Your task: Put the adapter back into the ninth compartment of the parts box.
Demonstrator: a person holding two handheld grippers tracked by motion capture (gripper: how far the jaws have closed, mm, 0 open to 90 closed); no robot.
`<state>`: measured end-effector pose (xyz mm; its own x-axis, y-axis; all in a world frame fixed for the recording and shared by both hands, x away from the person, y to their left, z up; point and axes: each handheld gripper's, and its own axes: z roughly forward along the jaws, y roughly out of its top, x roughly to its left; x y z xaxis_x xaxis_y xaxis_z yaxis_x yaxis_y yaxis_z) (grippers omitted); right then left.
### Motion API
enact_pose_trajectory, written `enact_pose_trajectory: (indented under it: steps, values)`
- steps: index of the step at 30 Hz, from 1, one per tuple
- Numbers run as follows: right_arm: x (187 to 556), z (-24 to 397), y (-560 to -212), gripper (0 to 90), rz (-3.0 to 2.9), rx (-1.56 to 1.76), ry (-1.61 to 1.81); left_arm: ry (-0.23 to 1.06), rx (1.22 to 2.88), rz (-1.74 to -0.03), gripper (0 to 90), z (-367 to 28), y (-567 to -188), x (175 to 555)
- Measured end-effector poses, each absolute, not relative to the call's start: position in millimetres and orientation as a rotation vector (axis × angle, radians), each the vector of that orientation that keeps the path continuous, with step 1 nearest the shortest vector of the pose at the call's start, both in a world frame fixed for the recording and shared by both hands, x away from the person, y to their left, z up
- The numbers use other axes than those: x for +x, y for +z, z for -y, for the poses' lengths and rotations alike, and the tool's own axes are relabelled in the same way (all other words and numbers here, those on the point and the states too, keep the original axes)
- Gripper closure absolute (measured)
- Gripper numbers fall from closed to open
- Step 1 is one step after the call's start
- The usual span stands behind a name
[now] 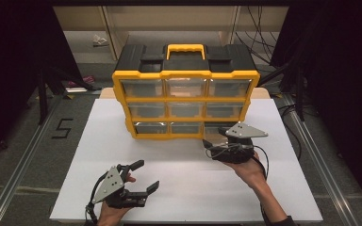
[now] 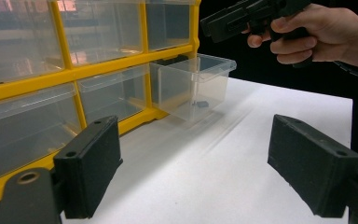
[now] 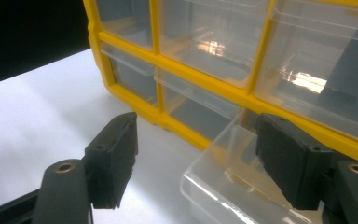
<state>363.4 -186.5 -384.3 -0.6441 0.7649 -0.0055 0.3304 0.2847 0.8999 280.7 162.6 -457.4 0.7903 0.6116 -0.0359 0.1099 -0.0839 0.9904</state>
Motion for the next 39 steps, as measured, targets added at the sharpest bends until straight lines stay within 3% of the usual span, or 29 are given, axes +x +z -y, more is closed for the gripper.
enact_pose_trajectory:
  steps: [26,39]
  values:
    - [344,178,-382,28.5,-2.12,0.909,1.417,0.46,1.623,-0.582,16.7,-163,-457,280]
    - [333,175,-381,20.5,-2.123,0.864,1.443,0.459,1.624,-0.581,16.7,-163,-457,280]
